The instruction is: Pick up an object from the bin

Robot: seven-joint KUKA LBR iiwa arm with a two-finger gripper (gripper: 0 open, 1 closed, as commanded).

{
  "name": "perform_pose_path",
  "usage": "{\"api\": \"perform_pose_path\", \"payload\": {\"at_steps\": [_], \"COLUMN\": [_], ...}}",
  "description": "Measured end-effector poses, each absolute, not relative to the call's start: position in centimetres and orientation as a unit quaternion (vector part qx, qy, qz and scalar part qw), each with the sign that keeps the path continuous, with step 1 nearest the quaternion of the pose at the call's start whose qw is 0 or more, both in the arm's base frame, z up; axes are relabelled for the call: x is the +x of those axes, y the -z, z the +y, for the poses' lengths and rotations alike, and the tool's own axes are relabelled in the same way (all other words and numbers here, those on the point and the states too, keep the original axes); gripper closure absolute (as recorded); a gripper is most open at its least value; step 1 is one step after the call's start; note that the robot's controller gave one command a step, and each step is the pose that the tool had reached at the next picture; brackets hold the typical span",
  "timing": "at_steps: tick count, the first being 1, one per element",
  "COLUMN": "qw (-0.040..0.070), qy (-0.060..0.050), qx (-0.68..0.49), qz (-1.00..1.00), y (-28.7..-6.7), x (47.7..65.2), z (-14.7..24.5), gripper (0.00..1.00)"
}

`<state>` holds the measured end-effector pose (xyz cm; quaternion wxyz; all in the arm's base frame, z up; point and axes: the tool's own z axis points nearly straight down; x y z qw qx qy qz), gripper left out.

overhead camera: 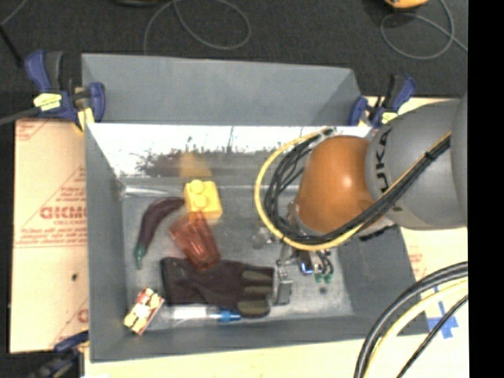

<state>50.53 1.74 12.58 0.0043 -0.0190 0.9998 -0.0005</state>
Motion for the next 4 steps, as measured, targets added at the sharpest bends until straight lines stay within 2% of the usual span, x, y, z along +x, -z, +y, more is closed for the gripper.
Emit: {"api": "perform_pose_path", "payload": {"at_steps": [1,3,4], "qw": [0.004,0.004,0.003], "qy": [0.000,0.000,0.001], "qx": [-0.090,-0.090,-0.091], "qz": [0.996,0.996,0.996], "y": [-7.0,-7.1,-12.2], "x": [49.7,49.6,49.6], "z": [6.7,6.6,6.6], "gripper": [1.00,1.00,1.00]}}
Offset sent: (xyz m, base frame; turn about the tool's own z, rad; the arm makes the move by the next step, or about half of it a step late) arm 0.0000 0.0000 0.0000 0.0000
